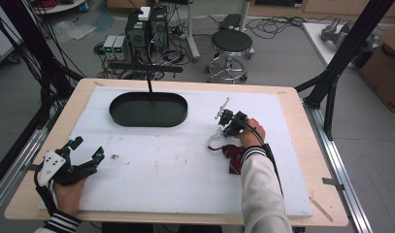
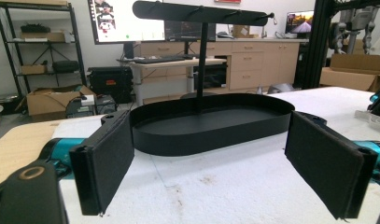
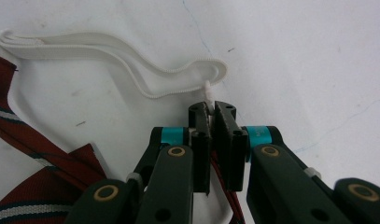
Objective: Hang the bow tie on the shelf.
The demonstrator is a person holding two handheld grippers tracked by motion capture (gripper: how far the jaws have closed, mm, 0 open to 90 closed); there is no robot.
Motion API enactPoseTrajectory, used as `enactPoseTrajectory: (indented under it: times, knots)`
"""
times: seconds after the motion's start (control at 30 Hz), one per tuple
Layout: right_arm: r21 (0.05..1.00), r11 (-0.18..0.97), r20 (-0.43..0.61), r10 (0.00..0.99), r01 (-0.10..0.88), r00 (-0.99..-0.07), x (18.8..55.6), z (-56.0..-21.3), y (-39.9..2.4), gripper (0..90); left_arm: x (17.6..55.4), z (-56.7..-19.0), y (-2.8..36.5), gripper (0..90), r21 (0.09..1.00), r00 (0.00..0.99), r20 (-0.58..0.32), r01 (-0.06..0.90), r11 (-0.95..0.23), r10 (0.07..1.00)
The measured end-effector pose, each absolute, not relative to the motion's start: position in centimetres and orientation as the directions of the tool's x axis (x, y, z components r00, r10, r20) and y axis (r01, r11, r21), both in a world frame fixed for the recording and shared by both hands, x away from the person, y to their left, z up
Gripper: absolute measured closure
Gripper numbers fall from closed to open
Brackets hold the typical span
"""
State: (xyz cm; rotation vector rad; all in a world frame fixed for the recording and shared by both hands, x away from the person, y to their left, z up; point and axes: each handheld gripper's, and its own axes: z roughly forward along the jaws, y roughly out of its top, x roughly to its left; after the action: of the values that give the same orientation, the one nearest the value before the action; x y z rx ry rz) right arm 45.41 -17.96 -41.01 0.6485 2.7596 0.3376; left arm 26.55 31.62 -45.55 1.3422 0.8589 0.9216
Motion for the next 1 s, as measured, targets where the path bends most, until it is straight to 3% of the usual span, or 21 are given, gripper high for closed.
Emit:
enactPoseTrajectory:
  times: [1.0]
  knots:
    - [0.298, 0.872, -0.208, 0.457, 0.389, -0.865, 45.48, -41.26, -17.98, 84.7, 26.55, -45.55, 31.64, 16.0, 0.999, 0.407, 0.014, -0.050, 0.007, 0.913]
